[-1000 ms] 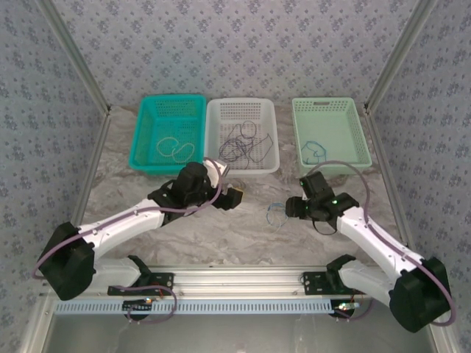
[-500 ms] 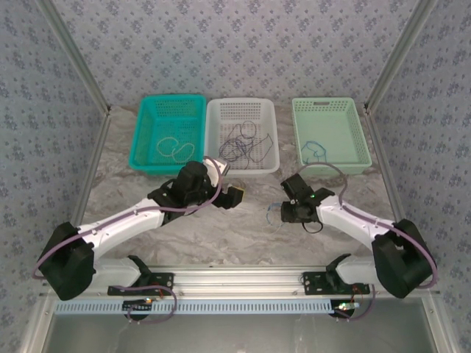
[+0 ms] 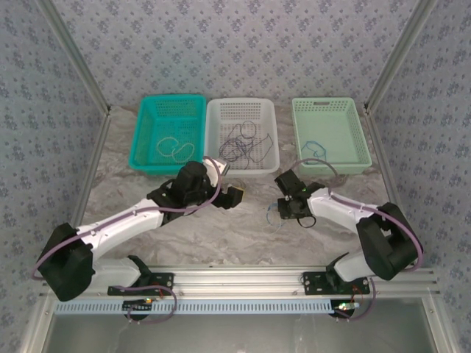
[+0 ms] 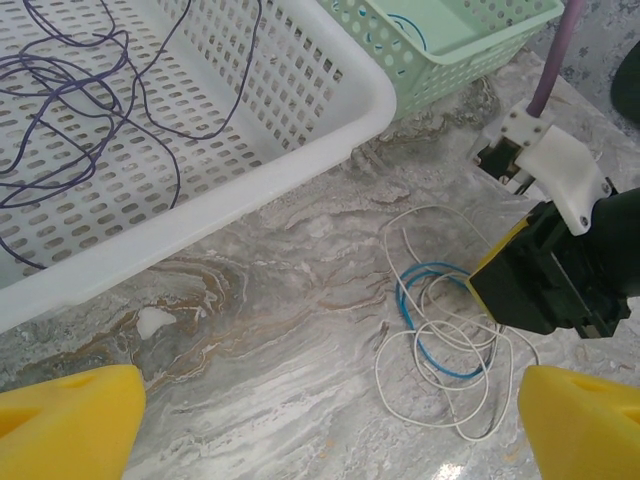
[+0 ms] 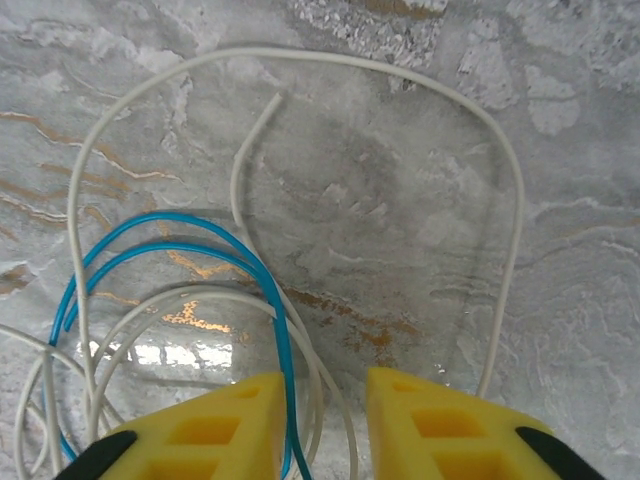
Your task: Untangle the cables
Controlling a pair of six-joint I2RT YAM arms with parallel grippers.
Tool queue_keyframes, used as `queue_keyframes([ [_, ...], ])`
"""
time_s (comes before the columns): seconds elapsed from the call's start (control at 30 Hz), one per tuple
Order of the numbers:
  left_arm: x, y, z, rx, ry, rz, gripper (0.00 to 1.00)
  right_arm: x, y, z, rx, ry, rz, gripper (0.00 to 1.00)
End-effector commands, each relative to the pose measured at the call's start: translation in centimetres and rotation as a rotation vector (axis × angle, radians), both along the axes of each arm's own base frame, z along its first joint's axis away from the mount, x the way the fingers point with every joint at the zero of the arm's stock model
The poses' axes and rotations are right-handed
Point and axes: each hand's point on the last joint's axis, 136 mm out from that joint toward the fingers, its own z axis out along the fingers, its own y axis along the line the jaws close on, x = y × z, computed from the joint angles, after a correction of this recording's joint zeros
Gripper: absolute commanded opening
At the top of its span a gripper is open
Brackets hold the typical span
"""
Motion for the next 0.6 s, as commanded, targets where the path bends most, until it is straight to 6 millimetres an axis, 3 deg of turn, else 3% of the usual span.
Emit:
queue_keyframes([
  [0.0, 0.0, -0.1, 1.7, -0.024, -0.035, -0.001, 0.96, 0.8, 0.2, 0.6, -0.006, -0.024, 0.003, 0.21],
  [0.13, -0.1, -0.1, 1.6, -0.024, -0.031, 0.000, 0.96, 1.0, 0.3, 2.0, -0.009, -0.070, 0.000, 0.07],
  [0.33, 0.0, -0.2, 1.5, -0.026, -0.029, 0.001, 0.96, 0.4, 0.4, 5.3, -0.024, -0.158, 0.020, 0.00],
  [0.57, -0.1, -0.9, 1.7, -0.044, -0.023, -0.027, 0.96, -0.8, 1.2, 10.3, 0.061, -0.295, 0.102, 0.01],
])
